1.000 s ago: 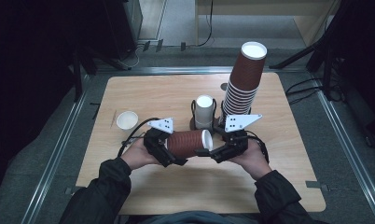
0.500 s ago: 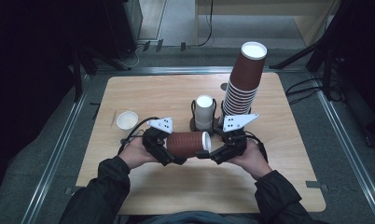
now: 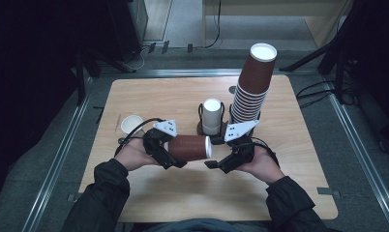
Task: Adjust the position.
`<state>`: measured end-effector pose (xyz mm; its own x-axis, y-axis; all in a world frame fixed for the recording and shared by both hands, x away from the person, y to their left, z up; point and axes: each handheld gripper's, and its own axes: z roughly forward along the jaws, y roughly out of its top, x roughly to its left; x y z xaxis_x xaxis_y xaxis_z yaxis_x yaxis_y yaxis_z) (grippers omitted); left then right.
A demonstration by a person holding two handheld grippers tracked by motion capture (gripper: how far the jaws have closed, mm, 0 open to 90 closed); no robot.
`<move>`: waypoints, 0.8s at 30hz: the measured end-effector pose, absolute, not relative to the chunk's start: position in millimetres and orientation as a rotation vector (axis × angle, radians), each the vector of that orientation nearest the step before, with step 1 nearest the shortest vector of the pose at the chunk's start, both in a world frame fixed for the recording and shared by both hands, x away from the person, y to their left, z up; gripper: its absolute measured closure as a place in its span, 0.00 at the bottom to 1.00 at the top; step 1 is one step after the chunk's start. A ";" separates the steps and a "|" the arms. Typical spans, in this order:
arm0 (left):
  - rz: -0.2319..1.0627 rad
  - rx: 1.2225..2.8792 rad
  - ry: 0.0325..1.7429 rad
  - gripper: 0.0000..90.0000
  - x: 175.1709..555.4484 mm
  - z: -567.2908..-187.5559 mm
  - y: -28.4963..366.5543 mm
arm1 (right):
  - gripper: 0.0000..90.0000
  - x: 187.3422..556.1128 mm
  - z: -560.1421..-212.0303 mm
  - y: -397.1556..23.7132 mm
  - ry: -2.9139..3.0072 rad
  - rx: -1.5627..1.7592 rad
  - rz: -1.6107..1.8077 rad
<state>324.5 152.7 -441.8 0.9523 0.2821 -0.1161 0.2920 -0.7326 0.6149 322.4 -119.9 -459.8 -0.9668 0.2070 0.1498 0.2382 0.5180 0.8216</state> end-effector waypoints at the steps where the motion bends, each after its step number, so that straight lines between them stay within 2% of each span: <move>1: -0.006 2.450 0.401 0.08 324.5 -442.1 152.0 | 0.17 322.5 -460.7 -119.6 -2.718 -0.398 -1.459; 12: 0.012 2.570 0.466 0.07 329.4 -455.2 142.6 | 0.17 322.7 -465.3 -117.0 -2.756 -0.395 -1.392; 24: -0.089 2.622 0.426 0.07 329.5 -466.9 128.8 | 0.17 321.2 -469.1 -109.7 -2.770 -0.367 -1.341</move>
